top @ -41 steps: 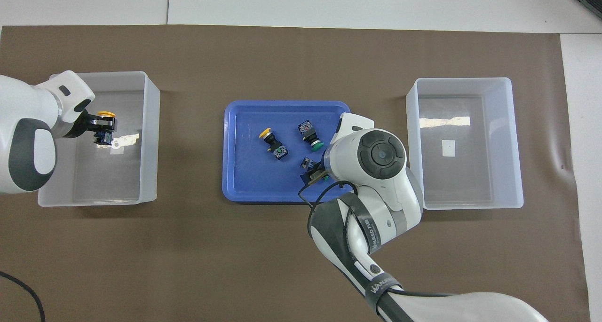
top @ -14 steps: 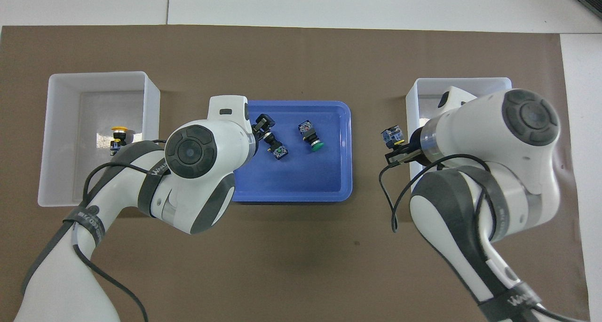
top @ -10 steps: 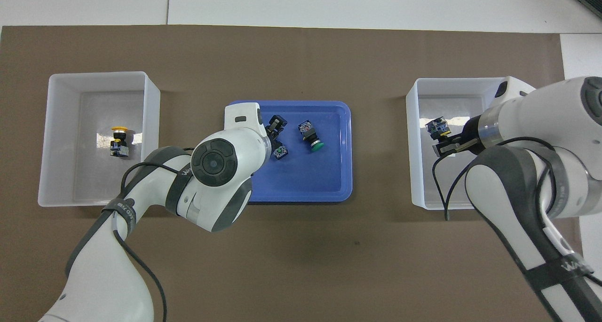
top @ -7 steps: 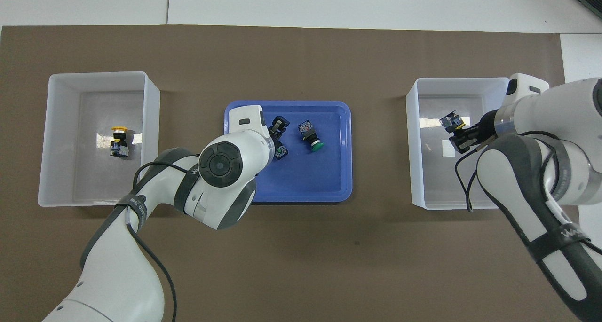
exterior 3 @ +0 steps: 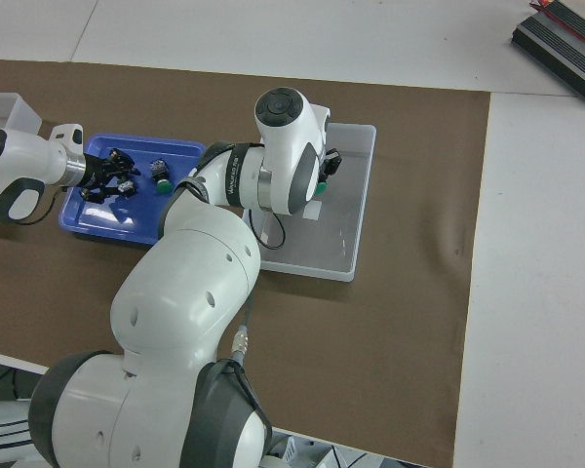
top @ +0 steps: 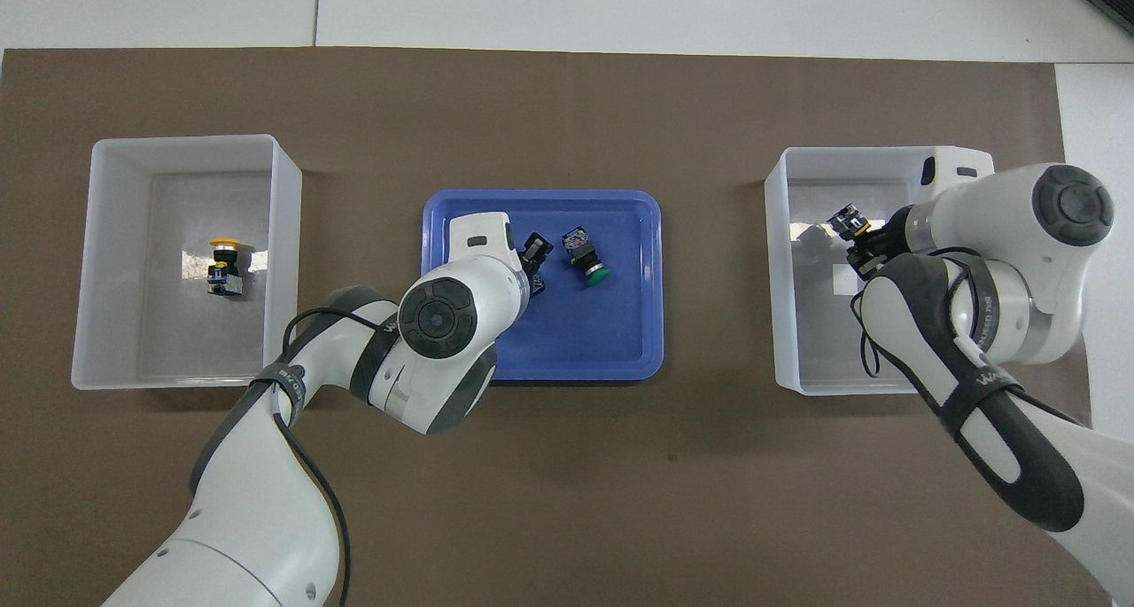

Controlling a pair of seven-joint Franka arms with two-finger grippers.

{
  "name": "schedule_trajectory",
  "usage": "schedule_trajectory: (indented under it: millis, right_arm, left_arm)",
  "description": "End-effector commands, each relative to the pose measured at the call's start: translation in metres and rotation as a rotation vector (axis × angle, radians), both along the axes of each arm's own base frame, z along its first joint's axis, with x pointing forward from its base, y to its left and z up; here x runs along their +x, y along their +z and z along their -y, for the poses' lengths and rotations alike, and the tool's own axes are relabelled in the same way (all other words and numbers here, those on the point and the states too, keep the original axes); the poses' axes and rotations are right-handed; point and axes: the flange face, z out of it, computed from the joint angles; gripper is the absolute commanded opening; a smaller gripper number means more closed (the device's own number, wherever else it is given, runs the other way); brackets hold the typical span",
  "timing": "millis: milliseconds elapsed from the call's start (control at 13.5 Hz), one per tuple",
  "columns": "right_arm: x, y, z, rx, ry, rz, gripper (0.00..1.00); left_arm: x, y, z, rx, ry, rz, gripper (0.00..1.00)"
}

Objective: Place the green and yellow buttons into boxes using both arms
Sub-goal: 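Lift the green button with the right gripper while the left gripper grasps another, then release the green button in the box while the left gripper carries its button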

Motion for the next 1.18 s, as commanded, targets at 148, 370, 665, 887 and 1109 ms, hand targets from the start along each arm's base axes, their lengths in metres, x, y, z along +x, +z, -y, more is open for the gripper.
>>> schedule_trajectory:
  millis: [148,370,665,887,1109]
  right_arm:
    - [-0.002,0.005,0.011,-0.005,0.004,0.001,1.00]
    - [-0.002,0.052,-0.001,0.018,0.007,0.014,1.00]
    - [0.002,0.114,-0.043,0.045,0.005,0.015,1.00]
    - [-0.002,0.122,-0.116,0.151,-0.166,0.018,1.00]
    - [-0.012,0.106,-0.209,0.191,-0.173,0.041,1.00]
  left_arm:
    - [-0.004,-0.005,0.000,0.027,-0.001,-0.023,0.16]
    - [0.015,0.020,0.000,0.129,-0.034,-0.084,0.01]
    - [0.044,0.084,-0.051,0.224,-0.140,-0.120,0.00]
    - [0.060,0.127,-0.126,0.275,-0.256,-0.161,0.00]
    - [0.076,0.151,-0.192,0.297,-0.396,-0.191,0.00]
